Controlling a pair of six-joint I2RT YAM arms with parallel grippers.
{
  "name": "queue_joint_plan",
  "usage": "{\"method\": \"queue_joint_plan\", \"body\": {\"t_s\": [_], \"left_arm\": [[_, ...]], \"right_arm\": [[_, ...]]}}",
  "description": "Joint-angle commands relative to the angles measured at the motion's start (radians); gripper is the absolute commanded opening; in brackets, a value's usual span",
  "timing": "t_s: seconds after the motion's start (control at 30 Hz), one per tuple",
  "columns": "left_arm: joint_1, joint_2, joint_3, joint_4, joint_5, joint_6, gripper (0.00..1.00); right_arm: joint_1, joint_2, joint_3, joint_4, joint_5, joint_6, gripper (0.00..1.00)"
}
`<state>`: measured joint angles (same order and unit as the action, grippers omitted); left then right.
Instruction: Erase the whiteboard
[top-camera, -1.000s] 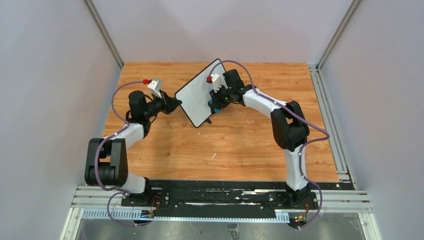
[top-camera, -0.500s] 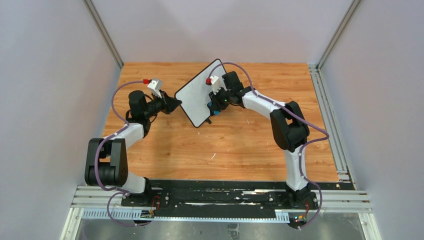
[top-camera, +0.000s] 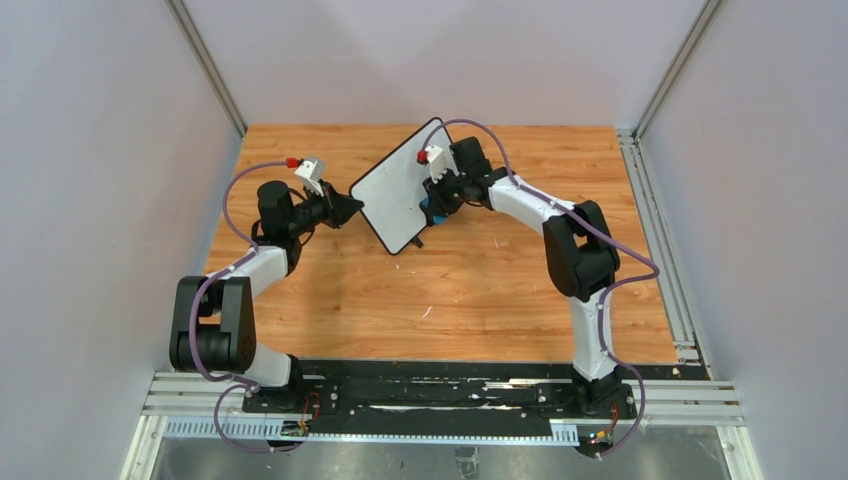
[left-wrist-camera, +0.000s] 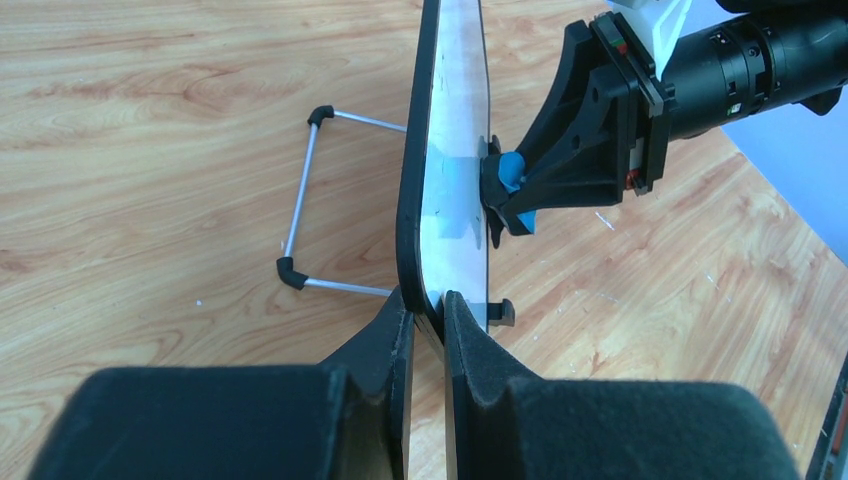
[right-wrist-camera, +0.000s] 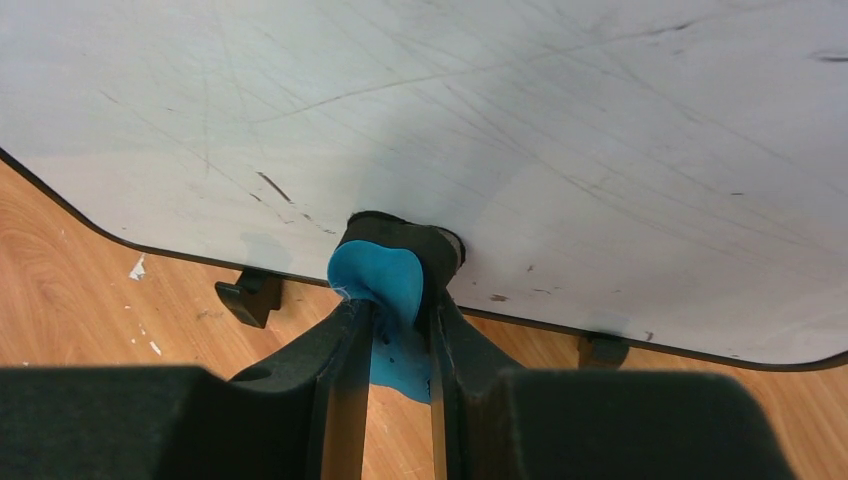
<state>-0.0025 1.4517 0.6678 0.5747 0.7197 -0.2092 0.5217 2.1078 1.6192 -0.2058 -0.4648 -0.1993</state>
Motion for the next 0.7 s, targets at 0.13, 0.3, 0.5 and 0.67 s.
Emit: {"method": "queue_joint_plan", "body": {"t_s": [0.13,0.3,0.5,0.67], "left_arm": [[-0.007,0.014,-0.005,-0.079,-0.003,0.115,0.00],[-0.008,0.016,-0.005,-0.080,-0.003,0.116,0.00],[-0.008,0.019,0.000,-0.084,-0.002,0.116,0.00],[-0.008,0.019,0.000,-0.085,-0.001,0.117,0.00]], "right_arm": [[-0.027,0.038,0.044,-0.003,0.017,-0.014,0.01],[-0.005,0.020,0.034,0.003,0.000,0.009,0.01],[0.054,-0.013,0.000,0.013,-0.011,0.022,0.01],[0.079,-0.022,-0.021,0.019,-0.018,0.035,0.01]]}}
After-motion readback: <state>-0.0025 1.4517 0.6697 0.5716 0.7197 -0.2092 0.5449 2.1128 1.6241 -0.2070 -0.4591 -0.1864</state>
